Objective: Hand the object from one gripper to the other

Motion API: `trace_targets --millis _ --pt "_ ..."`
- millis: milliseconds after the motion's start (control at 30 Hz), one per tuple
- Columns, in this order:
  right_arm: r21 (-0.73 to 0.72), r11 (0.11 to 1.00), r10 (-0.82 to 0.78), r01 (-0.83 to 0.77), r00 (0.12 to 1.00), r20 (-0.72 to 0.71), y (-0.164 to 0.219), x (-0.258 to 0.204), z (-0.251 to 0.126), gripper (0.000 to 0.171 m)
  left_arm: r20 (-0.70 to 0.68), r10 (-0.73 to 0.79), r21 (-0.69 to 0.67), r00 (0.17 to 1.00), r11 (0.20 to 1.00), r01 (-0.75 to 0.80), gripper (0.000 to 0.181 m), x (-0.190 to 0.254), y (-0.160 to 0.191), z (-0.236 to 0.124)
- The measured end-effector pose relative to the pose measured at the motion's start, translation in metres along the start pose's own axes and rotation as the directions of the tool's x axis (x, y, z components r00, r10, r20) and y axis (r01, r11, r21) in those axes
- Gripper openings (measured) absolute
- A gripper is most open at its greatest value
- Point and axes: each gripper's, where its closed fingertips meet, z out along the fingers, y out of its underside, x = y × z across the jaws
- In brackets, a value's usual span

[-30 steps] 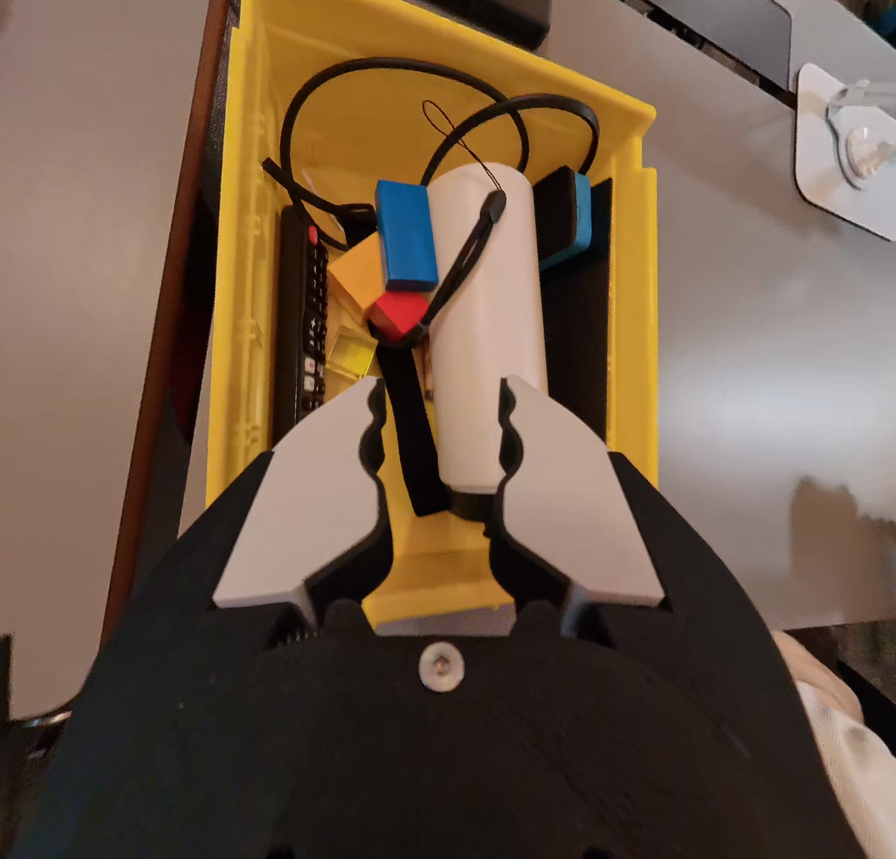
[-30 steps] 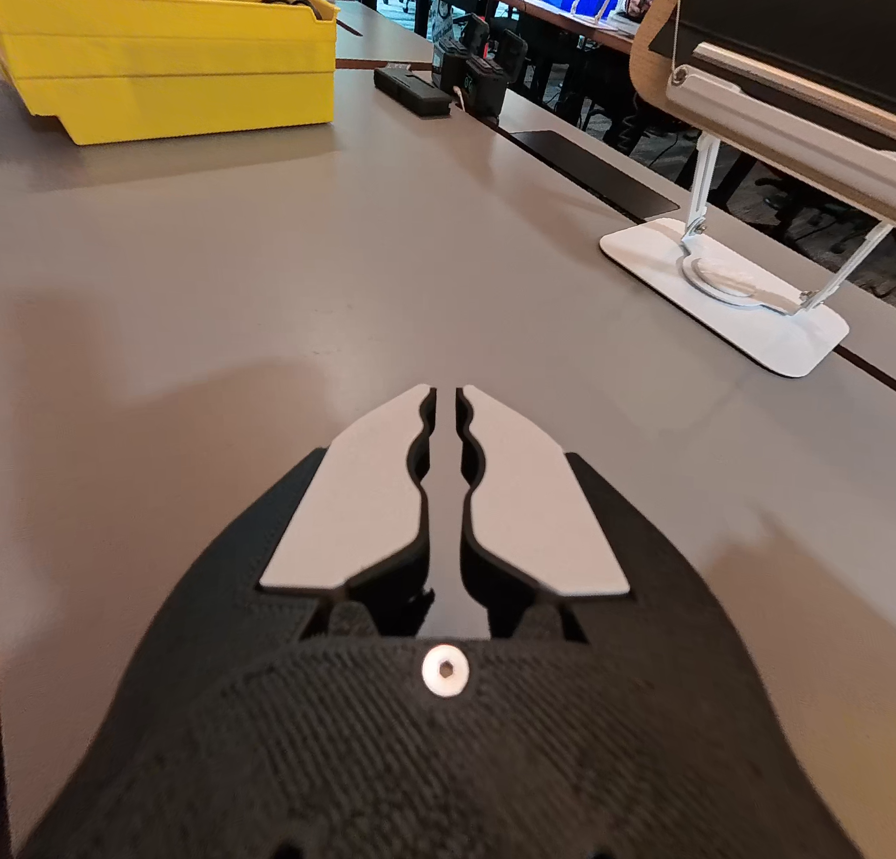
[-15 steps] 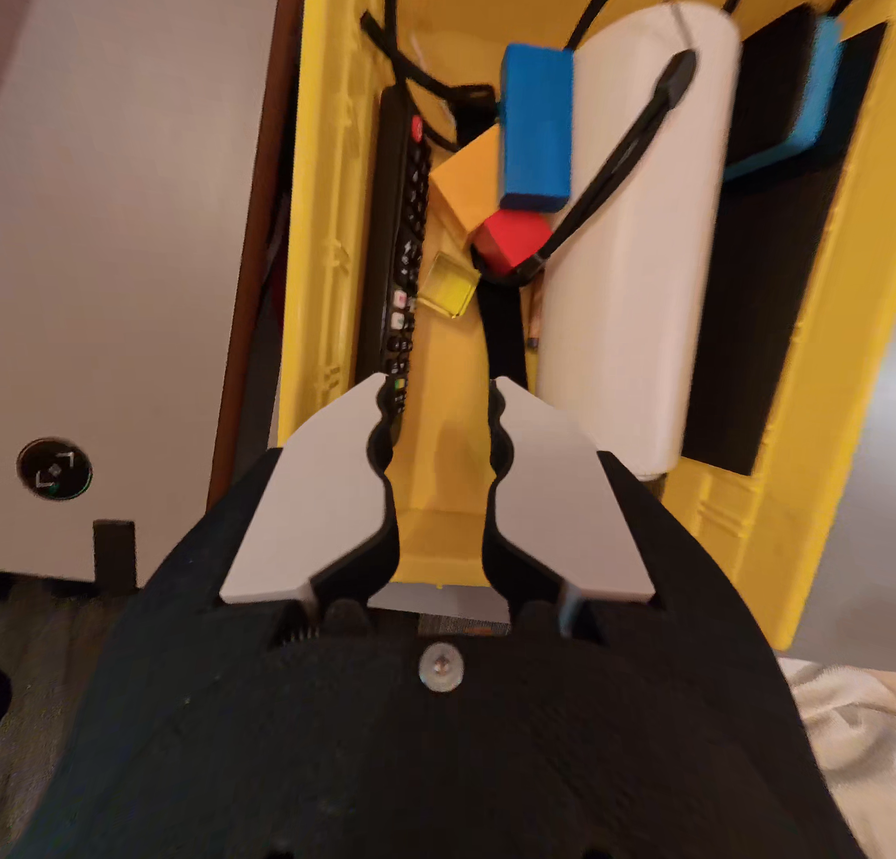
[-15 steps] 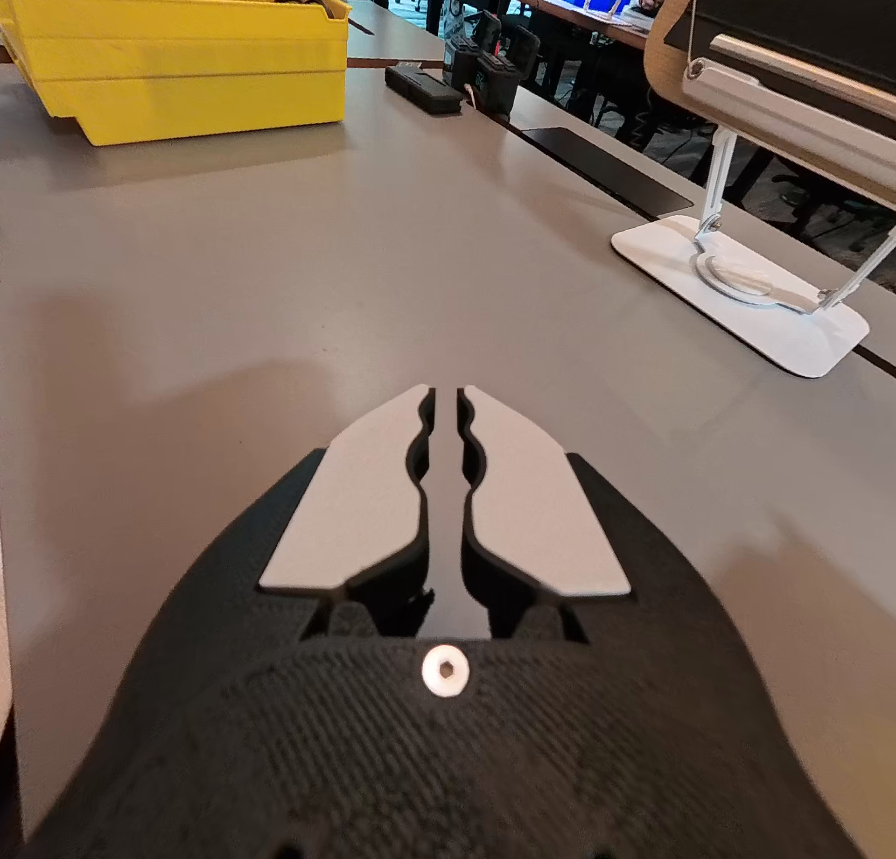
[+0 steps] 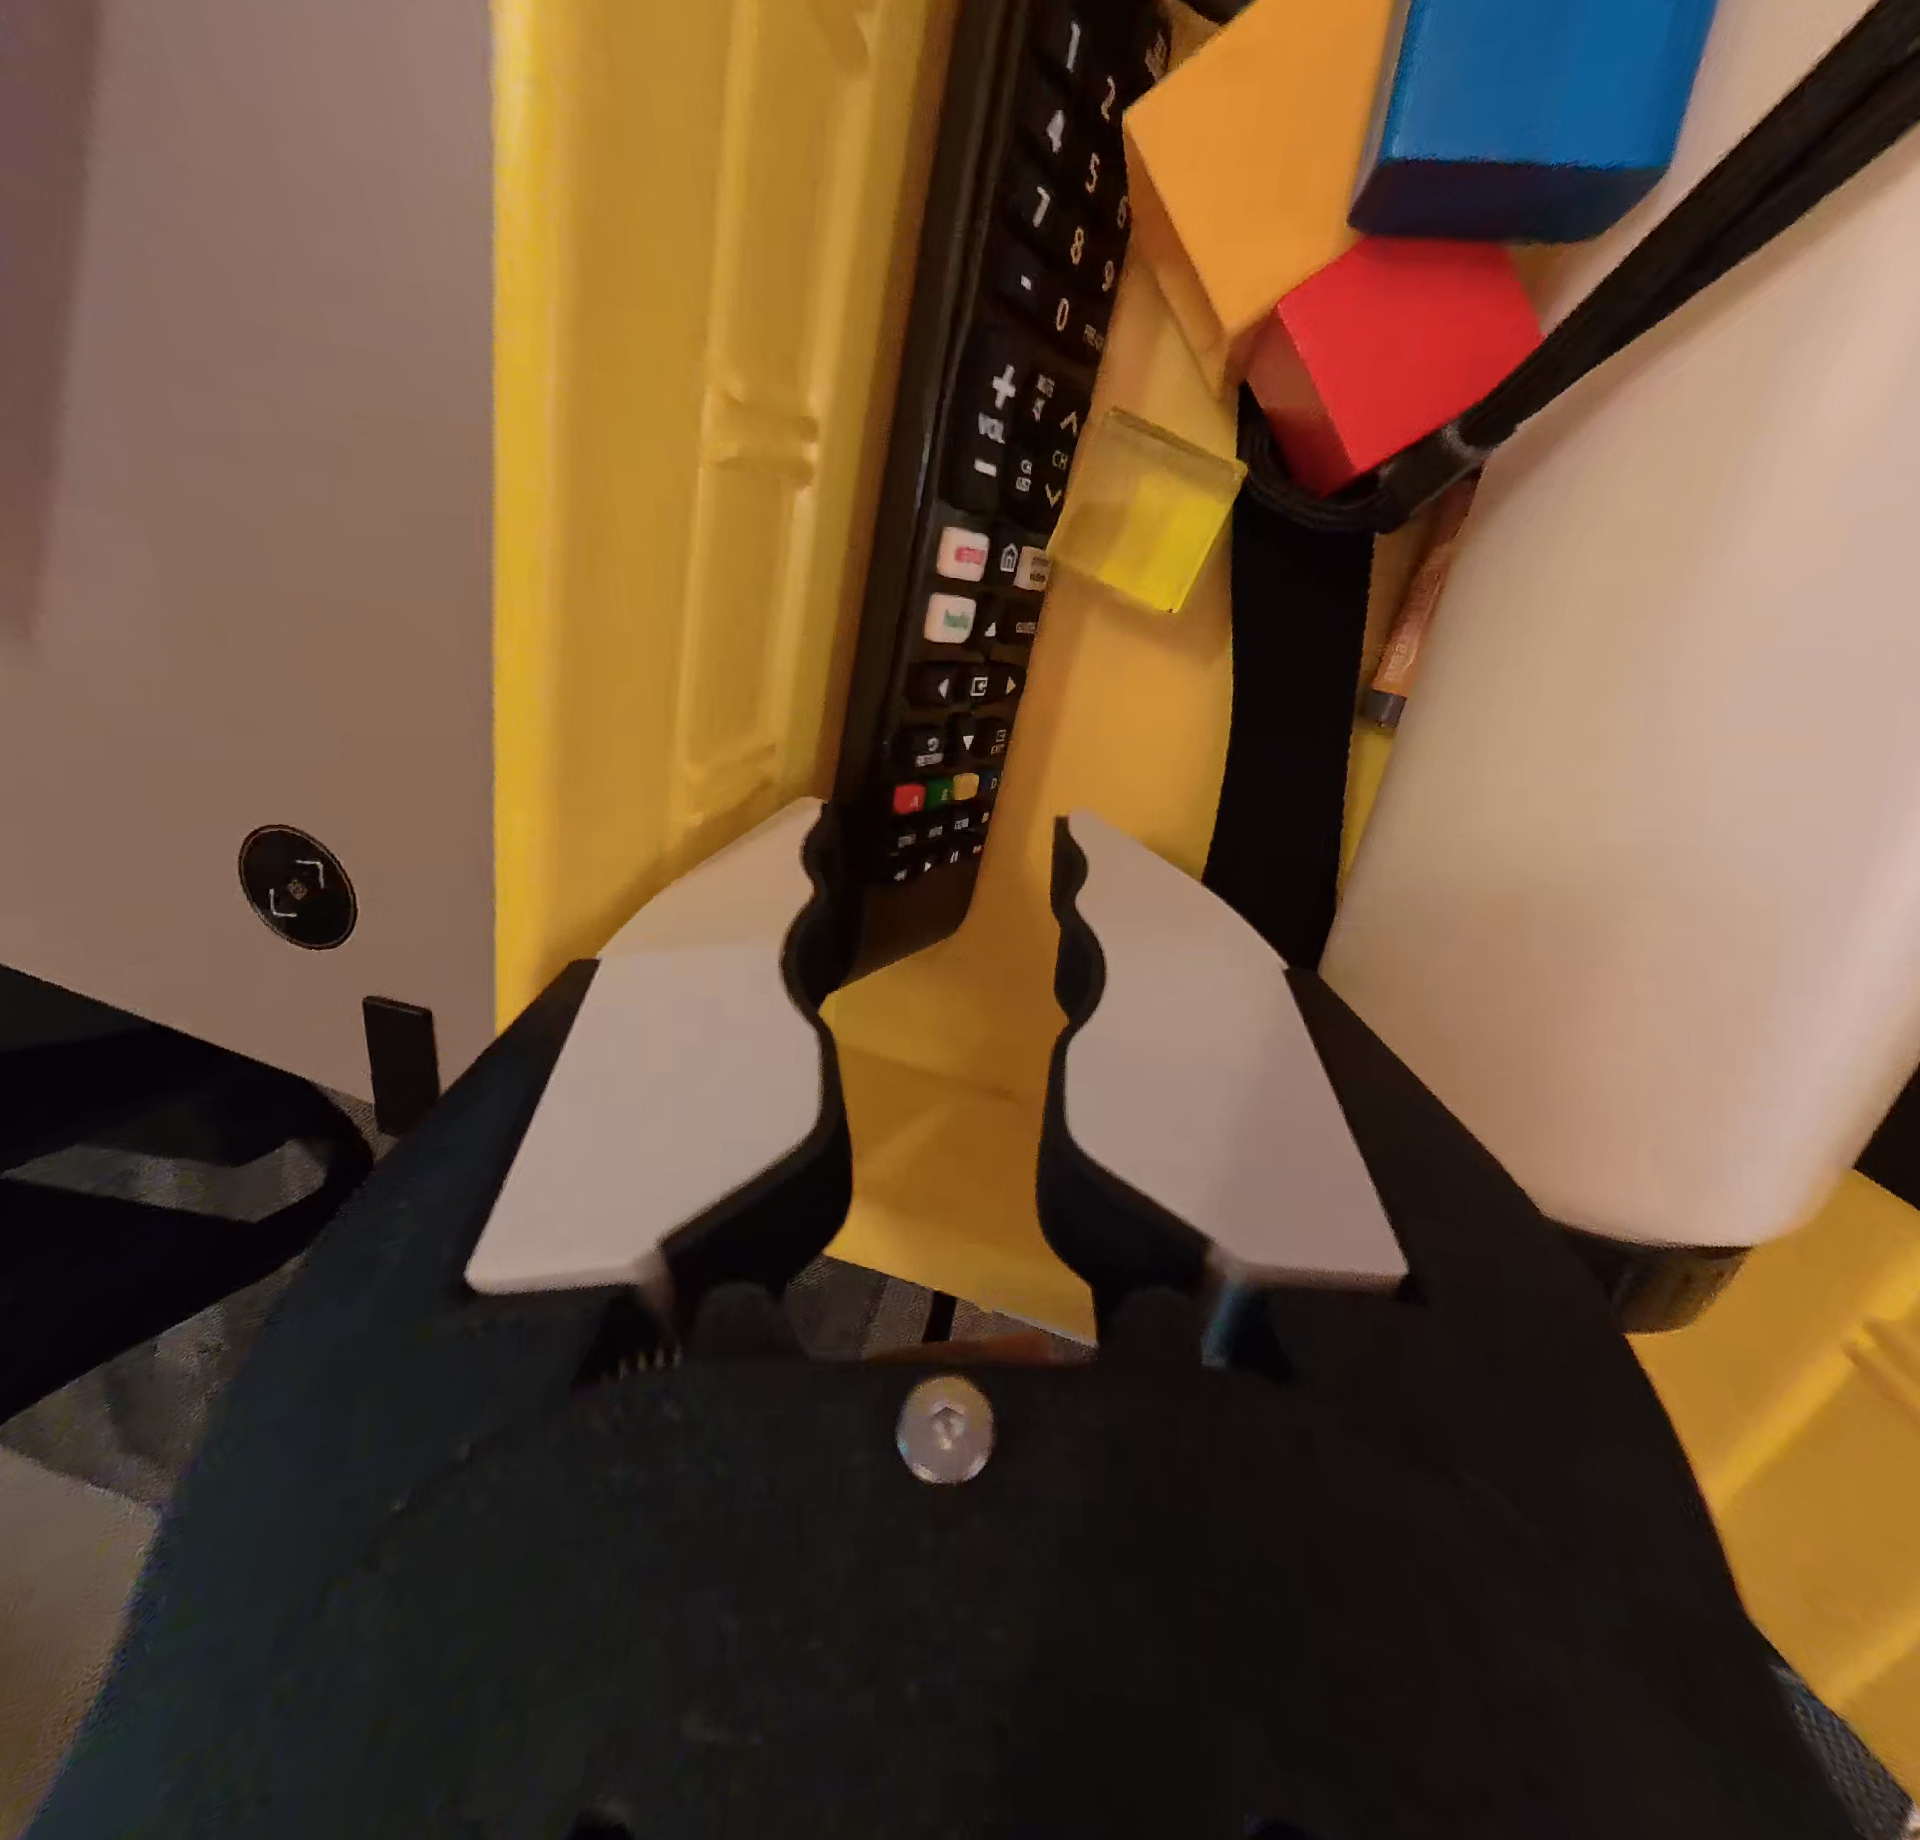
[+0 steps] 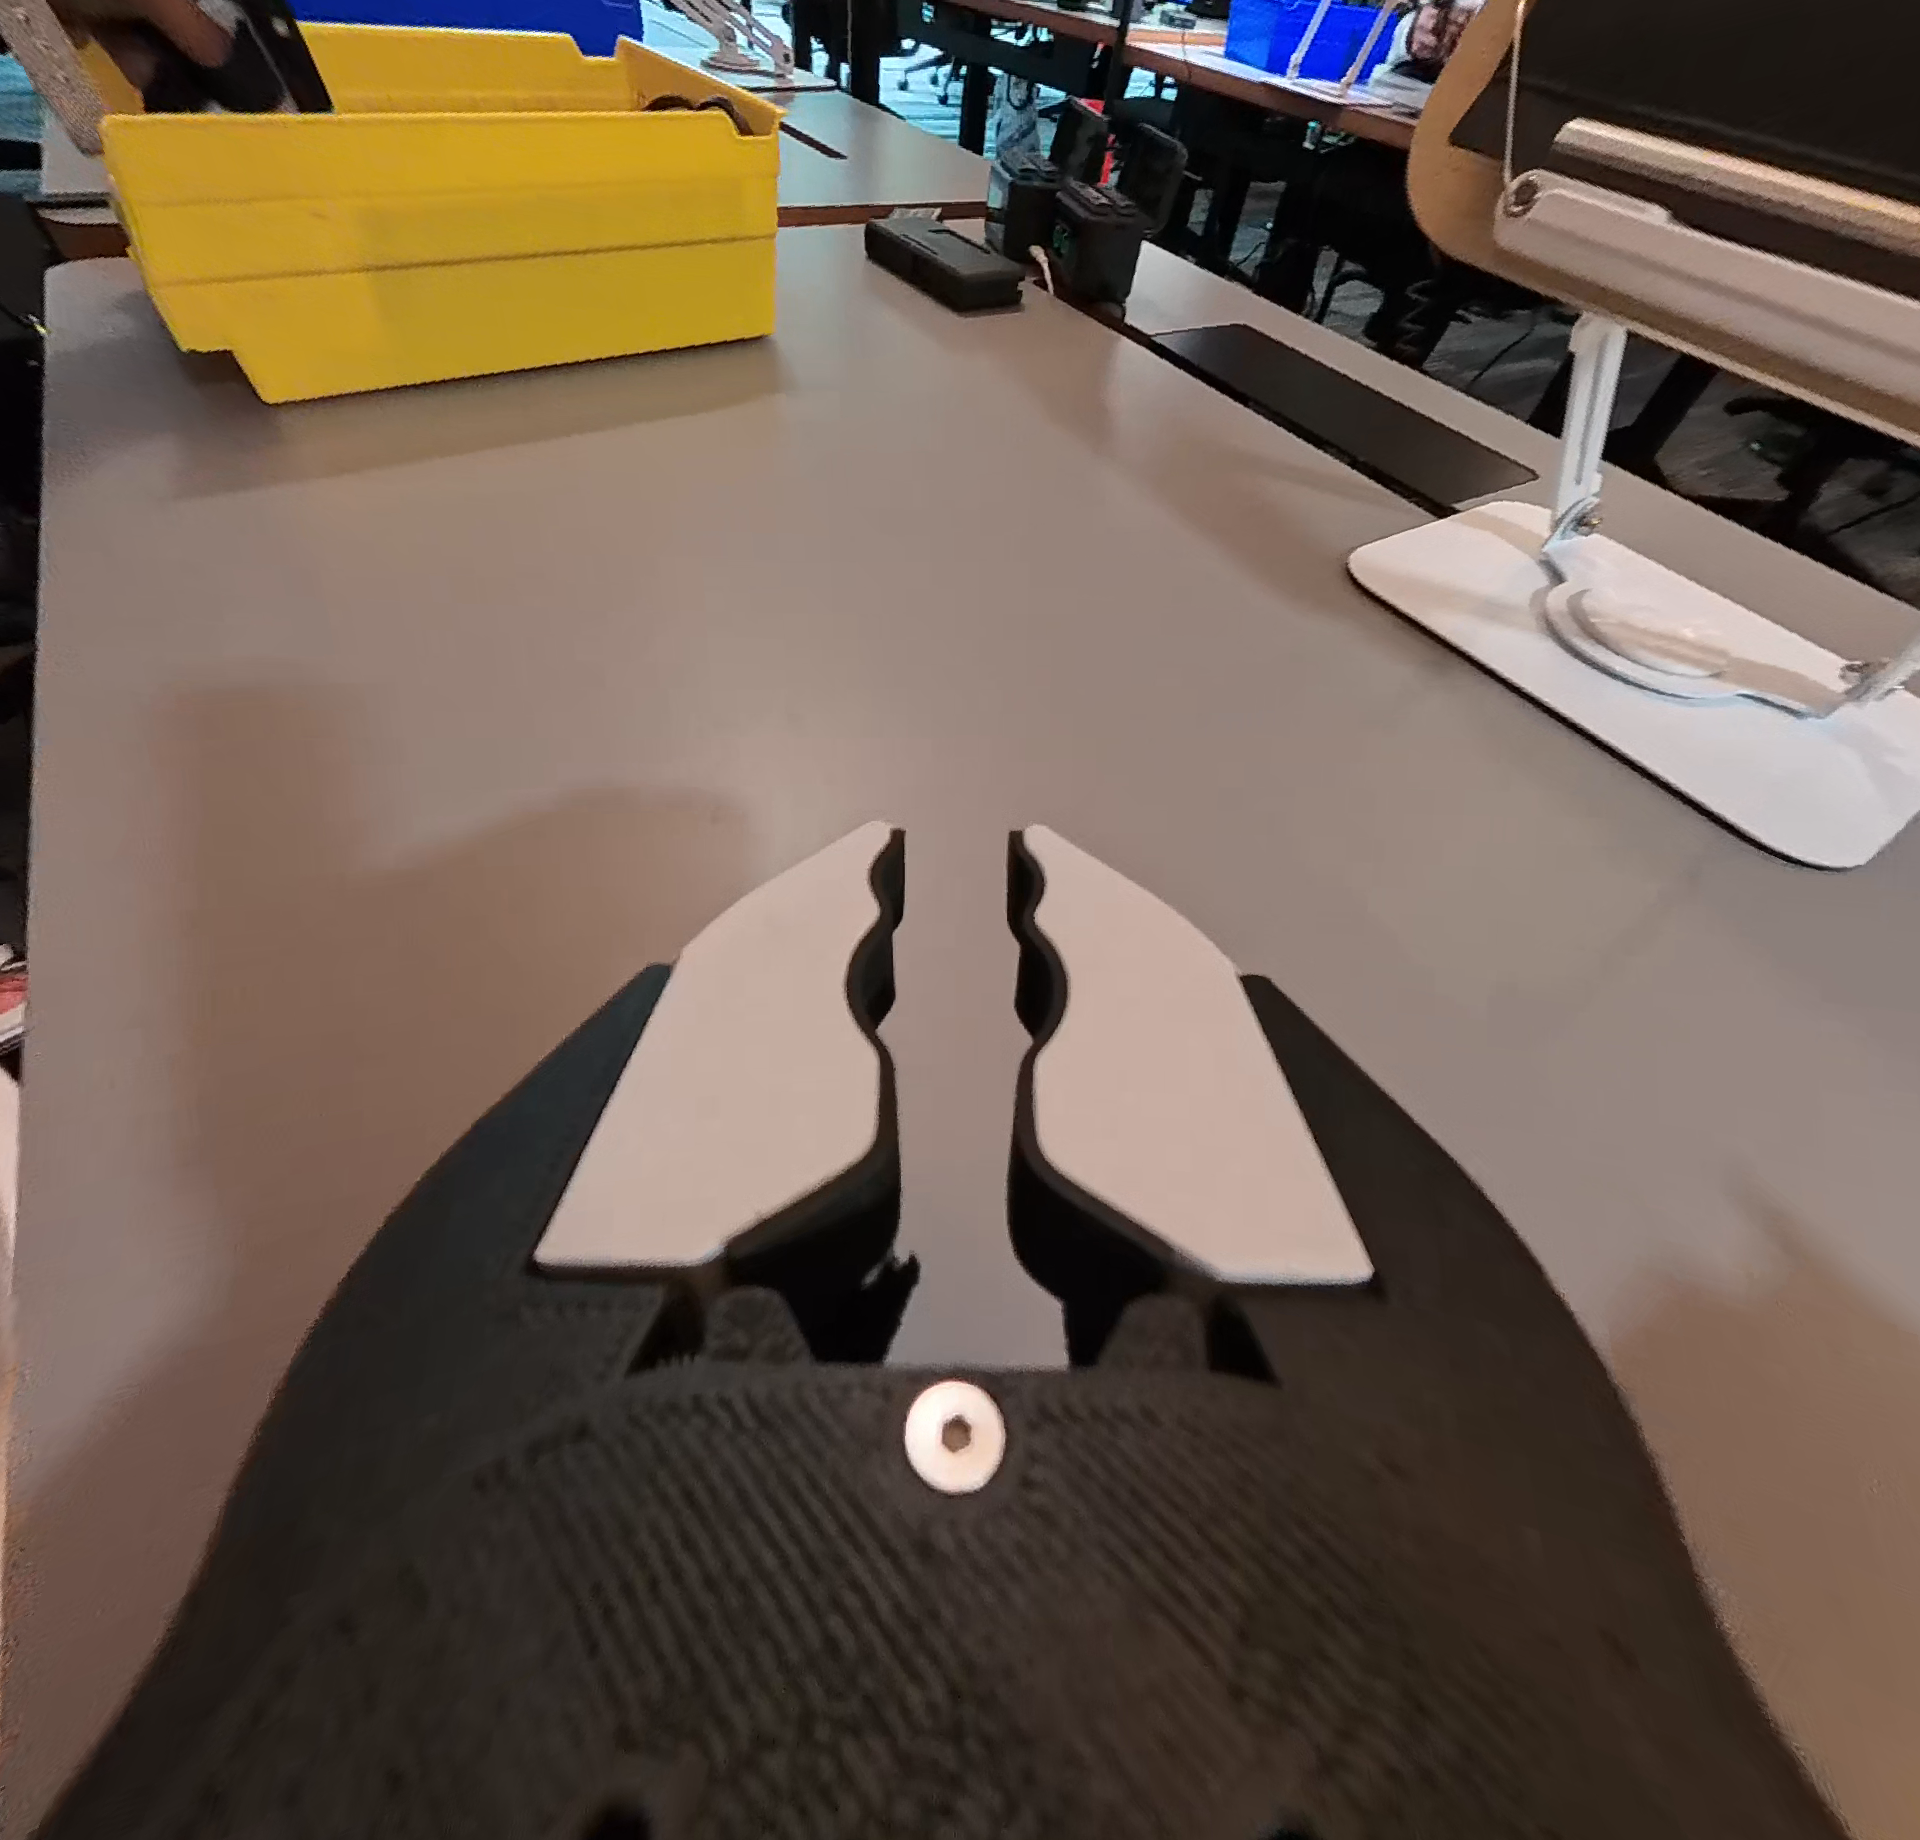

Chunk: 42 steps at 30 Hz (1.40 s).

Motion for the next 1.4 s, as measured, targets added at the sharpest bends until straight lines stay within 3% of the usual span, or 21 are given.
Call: trace_targets --millis 100,300,367,467,500,633,767,1133,1267,1400 --pt "0.003 1.000 0.012 -0.012 1.000 0.027 -0.001 -0.002 0.003 0.019 -0.006 0.031 -0.024 0.999 0.999 -0.032 0.050 0.006 0.005 0.001" --pt "0.003 0.999 0.038 -0.039 0.998 0.046 0.000 -0.001 0.006 0.019 -0.105 0.014 0.014 0.994 1.000 -0.013 0.046 0.015 0.006 -0.007" --pt "0.006 0.999 0.047 -0.047 0.998 0.048 0.000 -0.001 0.006 0.019 -0.143 0.012 0.031 0.990 1.000 -0.008 0.041 0.018 0.005 -0.010" --pt "0.004 0.999 0.051 -0.051 0.998 0.047 0.000 0.000 0.006 0.019 -0.230 -0.010 0.057 0.973 0.998 0.024 0.020 0.025 0.003 -0.017" --pt "0.003 0.999 0.051 -0.051 0.998 0.047 0.000 0.000 0.006 0.019 -0.245 -0.020 0.056 0.969 0.998 0.035 0.024 0.025 0.003 -0.017" --pt "0.003 0.999 0.048 -0.048 0.998 0.047 0.000 -0.001 0.006 0.019 -0.173 -0.015 -0.029 0.985 1.000 0.010 0.050 0.016 0.017 -0.001" --pt "0.001 0.999 0.046 -0.046 0.998 0.049 0.000 -0.002 0.006 0.019 -0.240 -0.006 -0.039 0.971 0.999 -0.003 0.041 0.027 0.017 0.006" --pt "0.004 0.999 0.043 -0.044 0.998 0.050 -0.001 -0.002 0.006 0.019 -0.151 0.032 -0.092 0.988 0.995 -0.046 0.027 0.024 0.018 0.022" --pt "0.005 0.999 0.046 -0.046 0.998 0.050 -0.001 -0.002 0.006 0.019 -0.189 -0.015 -0.051 0.982 0.999 0.005 0.026 0.019 0.014 0.011" --pt "0.008 0.999 0.048 -0.048 0.998 0.050 -0.002 -0.002 0.006 0.018 -0.303 -0.051 0.078 0.952 0.994 0.078 0.026 0.016 0.003 -0.026"
